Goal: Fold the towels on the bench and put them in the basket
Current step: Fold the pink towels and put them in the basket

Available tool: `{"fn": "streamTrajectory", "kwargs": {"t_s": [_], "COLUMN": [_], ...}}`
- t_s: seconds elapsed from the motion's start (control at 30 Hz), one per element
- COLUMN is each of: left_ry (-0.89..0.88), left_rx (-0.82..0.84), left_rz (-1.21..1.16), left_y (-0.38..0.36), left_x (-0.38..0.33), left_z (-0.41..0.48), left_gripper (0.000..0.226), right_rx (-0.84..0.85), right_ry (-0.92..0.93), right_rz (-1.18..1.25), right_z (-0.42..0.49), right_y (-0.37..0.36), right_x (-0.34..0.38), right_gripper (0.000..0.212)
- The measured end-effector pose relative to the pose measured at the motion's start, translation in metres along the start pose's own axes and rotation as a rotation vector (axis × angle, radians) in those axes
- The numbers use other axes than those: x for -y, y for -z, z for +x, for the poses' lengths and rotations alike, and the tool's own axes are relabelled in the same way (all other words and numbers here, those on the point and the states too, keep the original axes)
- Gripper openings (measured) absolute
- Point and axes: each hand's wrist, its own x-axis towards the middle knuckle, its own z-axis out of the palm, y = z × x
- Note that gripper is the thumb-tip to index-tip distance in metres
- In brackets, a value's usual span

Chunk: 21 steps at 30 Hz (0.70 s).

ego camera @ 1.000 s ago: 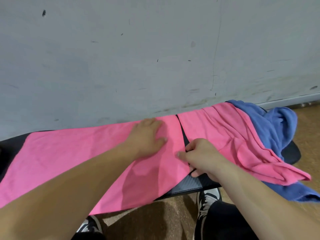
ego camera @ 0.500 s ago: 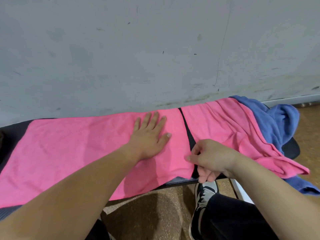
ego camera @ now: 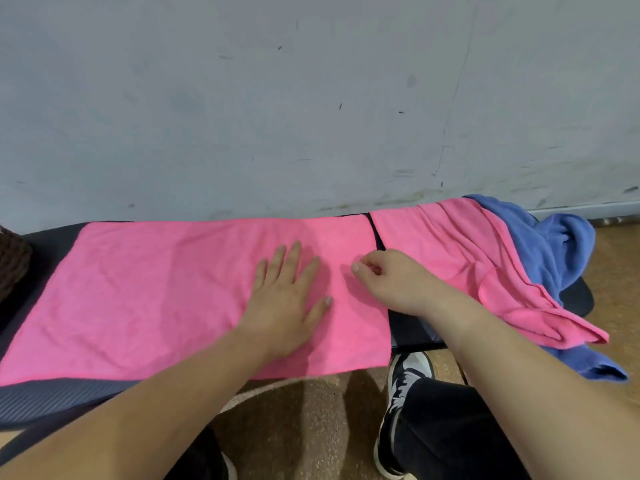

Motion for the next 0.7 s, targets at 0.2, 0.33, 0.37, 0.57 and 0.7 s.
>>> {"fn": "streamTrajectory", "kwargs": {"t_s": [0.2, 0.33, 0.37, 0.57, 0.7], "left_ry": [-0.119, -0.065, -0.052, -0.078, -0.135], "left_rx": [0.039, 0.116, 0.096, 0.104, -0.003], "left_rz": [-0.087, 0.071, 0.078, 0.039, -0.009], "left_y": [0.015, -0.015, -0.019, -0.018, -0.018], "left_x": [-0.007, -0.006, -0.008, -0.006, -0.012], "left_z": [-0.024, -0.036, -0.035, -0.028, -0.03], "left_gripper": [0.083, 0.079, 0.076, 0.076, 0.072], "right_rx": [-0.05, -0.14, -0.152, -0.218, -0.275], "right_ry": [-0.063, -0.031, -0.025, -0.102, -0.115], "right_rz": [-0.017, 0.012, 0.012, -0.036, -0.132], "right_z": [0.004, 0.006, 0.007, 0.043, 0.087], "right_y": [0.006, 0.009, 0.008, 0.011, 0.017], "right_x": [0.01, 0.011, 0.01, 0.004, 0.001], "right_gripper": [0.036, 0.024, 0.025, 0.026, 0.022]}}
